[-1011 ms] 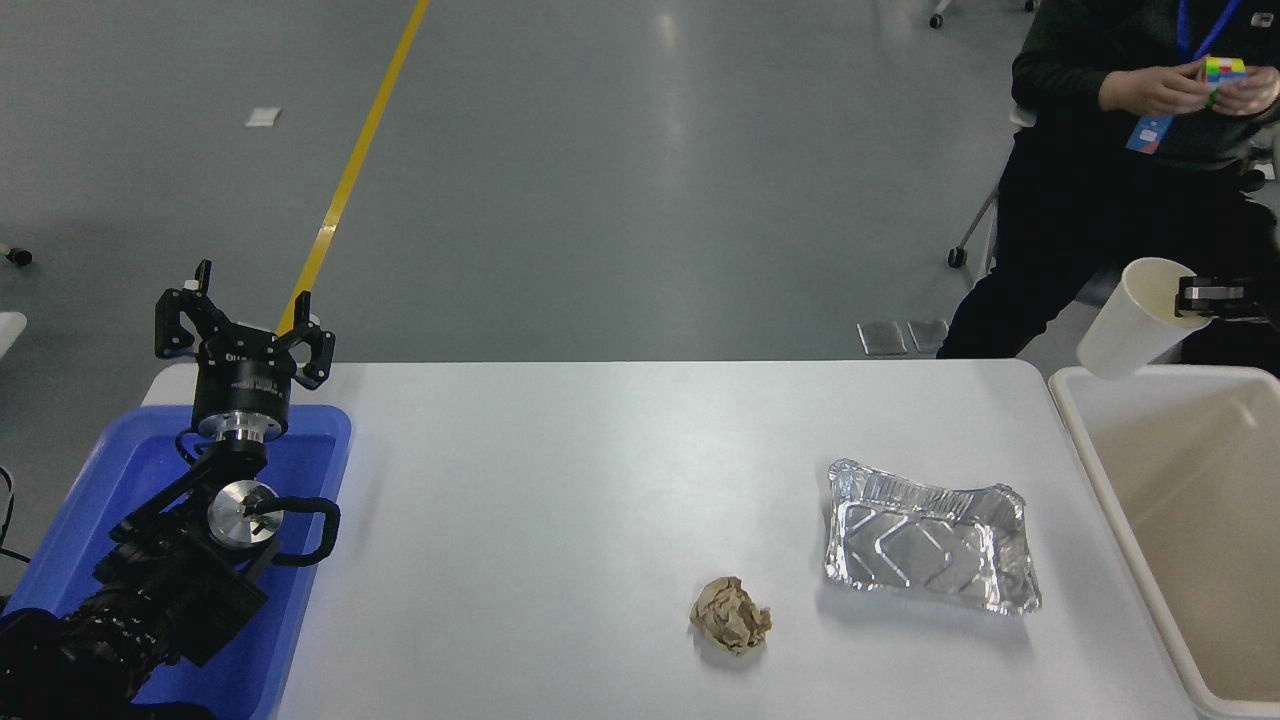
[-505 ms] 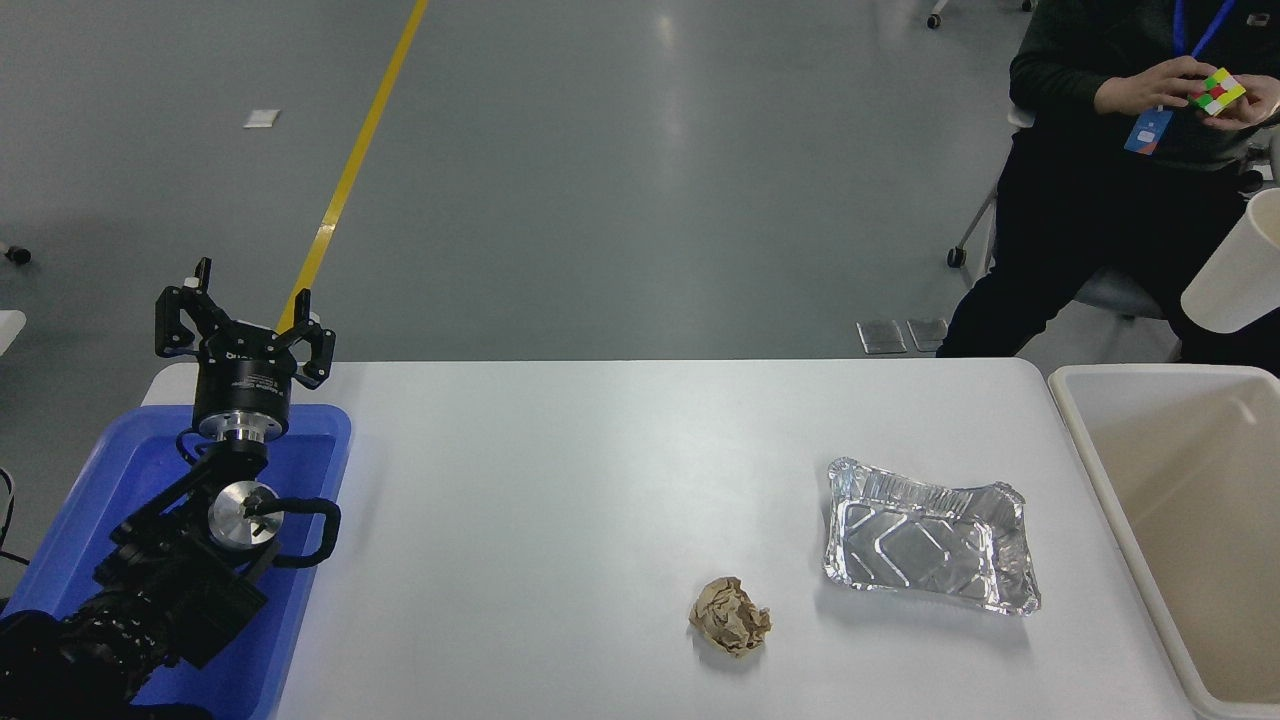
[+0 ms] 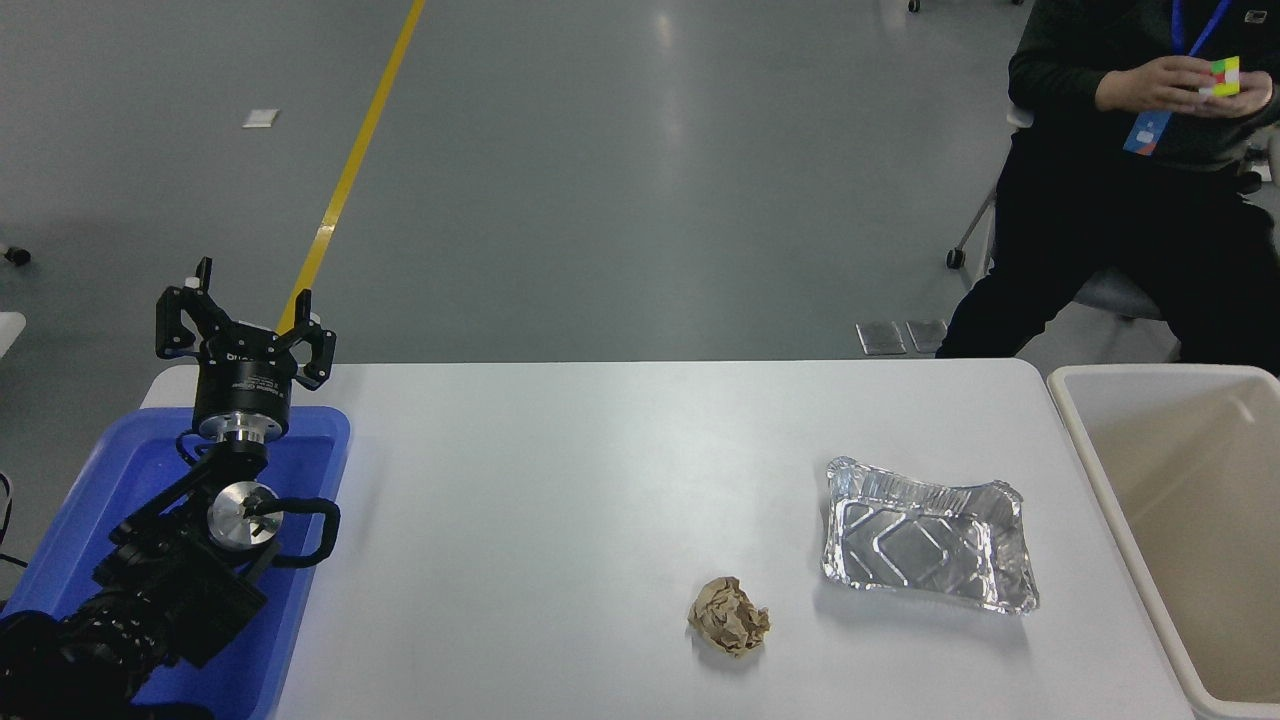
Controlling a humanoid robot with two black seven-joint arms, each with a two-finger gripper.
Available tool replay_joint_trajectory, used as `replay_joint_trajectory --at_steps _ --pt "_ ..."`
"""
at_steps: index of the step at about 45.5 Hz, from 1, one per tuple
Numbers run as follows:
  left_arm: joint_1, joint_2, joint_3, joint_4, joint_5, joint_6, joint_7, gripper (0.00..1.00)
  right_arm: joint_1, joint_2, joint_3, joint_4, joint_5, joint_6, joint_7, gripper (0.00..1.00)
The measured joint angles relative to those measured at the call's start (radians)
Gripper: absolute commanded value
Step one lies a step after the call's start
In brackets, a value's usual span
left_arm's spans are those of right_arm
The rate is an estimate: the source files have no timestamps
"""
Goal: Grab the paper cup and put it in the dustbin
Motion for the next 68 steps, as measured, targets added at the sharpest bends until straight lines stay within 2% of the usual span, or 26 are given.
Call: replay_joint_trajectory --at_steps 7,14,23,35,44,48,52,57,62,65,66,67,68 --pt "0.000 0.000 0.000 0.000 0.000 0.000 0.000 0.99 -0.274 0.148 0.132 -0.244 0.223 -0.085 -0.002 0.00" --pt "0.000 0.000 0.000 0.000 0.000 0.000 0.000 0.99 -0.470 0.317 0.309 -0.464 0.346 -0.137 -0.022 0.00" --pt "0.000 0.000 0.000 0.000 0.000 0.000 0.000 0.99 -0.633 0.498 0.616 -0.627 0.421 -0.242 -0.054 0.00" --pt "0.000 0.000 0.000 0.000 0.000 0.000 0.000 0.99 -0.747 0.611 0.892 -0.684 0.451 -0.340 -0.067 0.00" --pt "0.000 0.000 0.000 0.000 0.000 0.000 0.000 0.99 -0.815 0.661 0.983 -0.698 0.459 -0.367 -0.070 0.00" --pt "0.000 0.000 0.000 0.000 0.000 0.000 0.000 0.99 -0.837 0.677 1.004 -0.701 0.462 -0.374 -0.070 0.07" --pt "0.000 0.000 0.000 0.000 0.000 0.000 0.000 0.99 -0.854 0.690 1.018 -0.703 0.463 -0.380 -0.071 0.28" --pt "0.000 0.000 0.000 0.000 0.000 0.000 0.000 0.99 -0.868 0.699 1.030 -0.705 0.464 -0.385 -0.071 0.34" --pt "0.000 -0.001 0.000 0.000 0.000 0.000 0.000 0.99 -0.878 0.704 1.036 -0.706 0.465 -0.388 -0.071 0.50" --pt "0.000 -0.001 0.000 0.000 0.000 0.000 0.000 0.99 -0.881 0.705 1.038 -0.706 0.465 -0.389 -0.071 0.68" --pt "0.000 -0.001 0.000 0.000 0.000 0.000 0.000 0.99 -0.882 0.706 1.040 -0.707 0.467 -0.389 -0.071 0.77" --pt "0.000 -0.001 0.000 0.000 0.000 0.000 0.000 0.99 -0.883 0.707 1.040 -0.707 0.468 -0.389 -0.071 0.95" --pt "0.000 -0.001 0.000 0.000 0.000 0.000 0.000 0.99 -0.884 0.707 1.041 -0.707 0.471 -0.389 -0.071 1.00"
